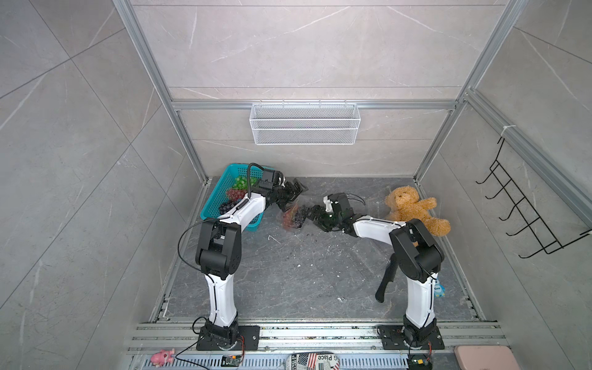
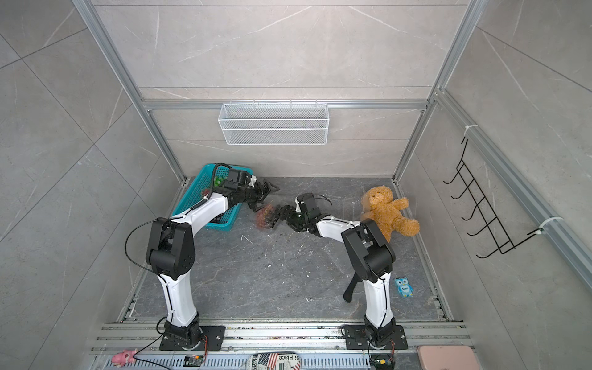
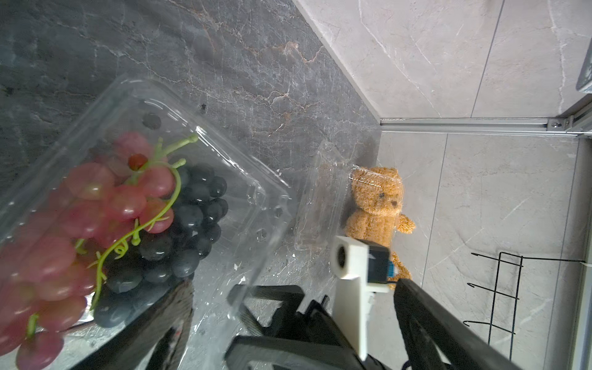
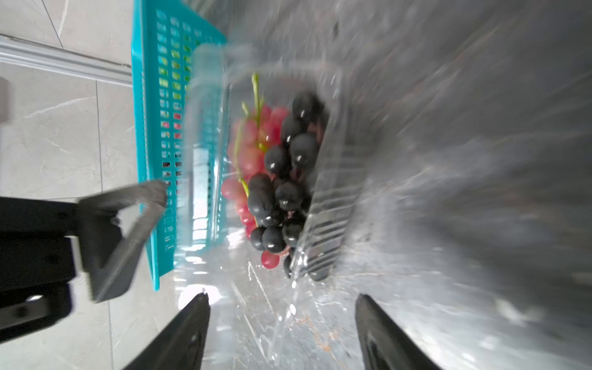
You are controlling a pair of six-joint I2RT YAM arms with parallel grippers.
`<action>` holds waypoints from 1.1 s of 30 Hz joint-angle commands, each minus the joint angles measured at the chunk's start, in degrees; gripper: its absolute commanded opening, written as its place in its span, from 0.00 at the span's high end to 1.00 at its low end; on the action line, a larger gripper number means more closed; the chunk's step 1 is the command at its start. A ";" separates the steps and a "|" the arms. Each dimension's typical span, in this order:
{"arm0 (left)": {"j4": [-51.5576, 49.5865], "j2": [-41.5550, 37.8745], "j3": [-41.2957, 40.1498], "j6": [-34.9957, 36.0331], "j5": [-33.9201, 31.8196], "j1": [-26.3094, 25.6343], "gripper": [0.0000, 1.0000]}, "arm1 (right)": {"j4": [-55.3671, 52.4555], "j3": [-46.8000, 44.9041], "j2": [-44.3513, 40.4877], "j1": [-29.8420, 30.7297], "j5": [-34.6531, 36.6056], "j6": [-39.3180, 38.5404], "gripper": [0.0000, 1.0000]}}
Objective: Pack grapes into containers
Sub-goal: Close the packing box at the center of the board.
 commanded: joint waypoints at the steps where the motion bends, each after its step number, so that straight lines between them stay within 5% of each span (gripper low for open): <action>1: 2.30 -0.97 -1.23 -1.15 1.26 -0.05 0.00 | -6.58 1.34 -3.07 -2.75 1.64 -6.94 0.25; 14: 2.95 -1.50 -3.97 -1.54 0.93 -1.09 0.00 | -4.66 15.70 10.58 -5.88 -7.97 -7.32 0.38; 33: 2.55 -1.58 -5.27 -0.80 0.74 -1.49 0.00 | 14.43 11.50 16.03 -8.49 -14.67 4.55 0.57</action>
